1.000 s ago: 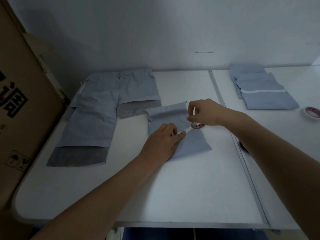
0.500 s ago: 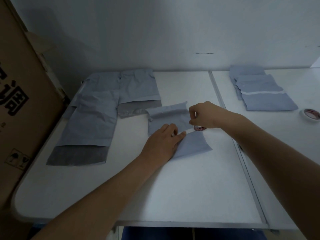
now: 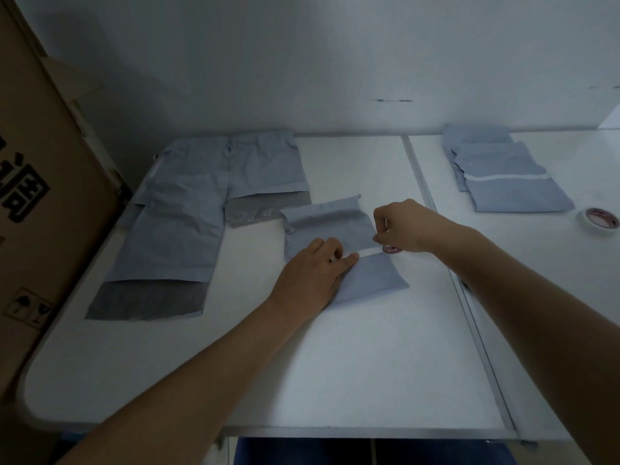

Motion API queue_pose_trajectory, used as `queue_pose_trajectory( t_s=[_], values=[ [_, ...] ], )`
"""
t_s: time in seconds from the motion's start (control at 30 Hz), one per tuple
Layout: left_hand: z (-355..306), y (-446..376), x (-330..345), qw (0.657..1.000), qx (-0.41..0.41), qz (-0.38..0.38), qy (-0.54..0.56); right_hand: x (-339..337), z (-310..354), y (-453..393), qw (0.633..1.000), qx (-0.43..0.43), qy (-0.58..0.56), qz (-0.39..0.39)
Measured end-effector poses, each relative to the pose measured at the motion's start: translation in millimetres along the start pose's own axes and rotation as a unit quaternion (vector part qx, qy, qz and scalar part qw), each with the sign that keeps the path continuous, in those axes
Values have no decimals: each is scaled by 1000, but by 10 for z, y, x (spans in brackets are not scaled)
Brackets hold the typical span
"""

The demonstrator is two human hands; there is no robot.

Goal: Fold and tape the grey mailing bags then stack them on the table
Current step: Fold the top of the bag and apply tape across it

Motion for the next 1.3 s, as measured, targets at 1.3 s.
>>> queue_pose_trajectory(
  t_s=[1.3],
  values=[
    [-110, -195, 131, 1000, 25, 18, -6, 271, -424, 147, 939, 92, -320, -83]
  ],
)
Point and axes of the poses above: each hand's wrist, its own y-axis away from the middle knuckle, its own x-axis out of the palm, z = x × y, the point moved 9 cm from there along -y, towards the middle knuckle, and after that the axes turned 14 degrees about y, right-handed, at the moved point
